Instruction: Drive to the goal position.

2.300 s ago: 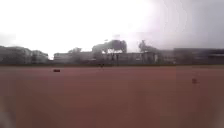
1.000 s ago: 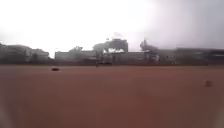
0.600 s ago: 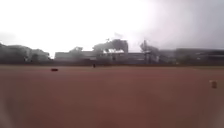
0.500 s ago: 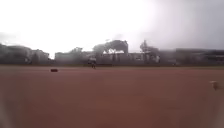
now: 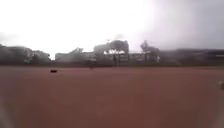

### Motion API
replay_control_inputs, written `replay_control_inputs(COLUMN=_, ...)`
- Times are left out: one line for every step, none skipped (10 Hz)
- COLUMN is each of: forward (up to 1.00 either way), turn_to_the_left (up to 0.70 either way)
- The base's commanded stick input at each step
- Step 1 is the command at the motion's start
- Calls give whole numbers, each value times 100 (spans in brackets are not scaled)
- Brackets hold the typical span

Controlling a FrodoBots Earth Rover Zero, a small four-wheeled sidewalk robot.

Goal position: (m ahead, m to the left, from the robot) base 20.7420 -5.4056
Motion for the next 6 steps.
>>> replay_control_inputs(forward=50, turn_to_the_left=0)
replay_control_inputs(forward=50, turn_to_the_left=0)
replay_control_inputs(forward=50, turn_to_the_left=0)
replay_control_inputs(forward=50, turn_to_the_left=0)
replay_control_inputs(forward=50, turn_to_the_left=0)
replay_control_inputs(forward=50, turn_to_the_left=0)
